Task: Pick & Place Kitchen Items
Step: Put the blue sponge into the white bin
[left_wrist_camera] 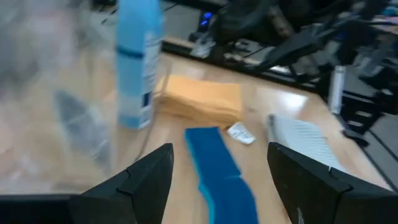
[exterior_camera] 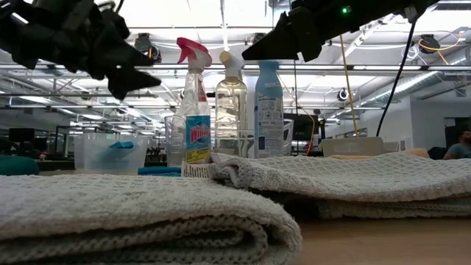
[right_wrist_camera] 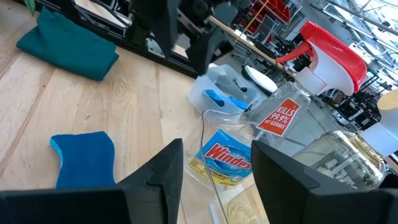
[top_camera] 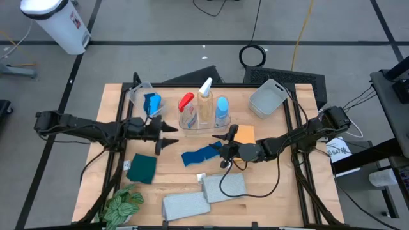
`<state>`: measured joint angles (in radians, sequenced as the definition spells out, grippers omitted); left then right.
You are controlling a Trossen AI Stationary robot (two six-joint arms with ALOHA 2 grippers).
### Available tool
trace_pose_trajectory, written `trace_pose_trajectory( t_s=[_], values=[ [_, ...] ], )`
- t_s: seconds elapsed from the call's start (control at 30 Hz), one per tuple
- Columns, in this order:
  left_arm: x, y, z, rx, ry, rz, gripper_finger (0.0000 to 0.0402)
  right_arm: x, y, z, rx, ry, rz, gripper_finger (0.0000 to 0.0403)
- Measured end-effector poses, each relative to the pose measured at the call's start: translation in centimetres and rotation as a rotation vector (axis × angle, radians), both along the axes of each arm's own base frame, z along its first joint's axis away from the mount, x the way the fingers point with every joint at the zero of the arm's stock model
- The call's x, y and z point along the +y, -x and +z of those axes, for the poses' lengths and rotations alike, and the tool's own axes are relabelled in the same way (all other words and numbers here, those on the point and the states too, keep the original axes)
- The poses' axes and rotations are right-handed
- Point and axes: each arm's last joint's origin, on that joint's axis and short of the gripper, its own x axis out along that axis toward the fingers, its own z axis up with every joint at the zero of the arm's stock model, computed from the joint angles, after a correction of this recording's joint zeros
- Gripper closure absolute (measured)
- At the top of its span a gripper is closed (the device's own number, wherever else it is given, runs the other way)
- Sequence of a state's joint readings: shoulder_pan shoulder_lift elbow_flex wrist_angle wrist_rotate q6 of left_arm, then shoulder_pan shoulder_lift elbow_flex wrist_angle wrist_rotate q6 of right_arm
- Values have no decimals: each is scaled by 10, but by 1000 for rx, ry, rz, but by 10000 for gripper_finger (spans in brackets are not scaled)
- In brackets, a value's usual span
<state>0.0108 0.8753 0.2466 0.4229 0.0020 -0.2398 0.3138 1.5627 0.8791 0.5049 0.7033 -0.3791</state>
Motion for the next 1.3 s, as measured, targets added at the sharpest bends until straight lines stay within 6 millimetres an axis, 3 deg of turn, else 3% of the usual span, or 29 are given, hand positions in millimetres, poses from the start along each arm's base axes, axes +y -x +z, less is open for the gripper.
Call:
trace_pose_trajectory(
  t_s=[0.43,0.73,1.07,1.3],
  values=[
    [-33,1,18,-200,-112,-196,135,0,0,0,-1,2,1,248],
    [-39,3,33,-348,-66,-216,135,0,-2,8,-43,68,16,248],
    [-45,-7,23,-288,-73,-183,135,1,-2,9,-97,-35,-2,248],
    [-56,-37,19,-154,-103,-229,135,1,-1,4,-78,-102,20,248]
  ],
)
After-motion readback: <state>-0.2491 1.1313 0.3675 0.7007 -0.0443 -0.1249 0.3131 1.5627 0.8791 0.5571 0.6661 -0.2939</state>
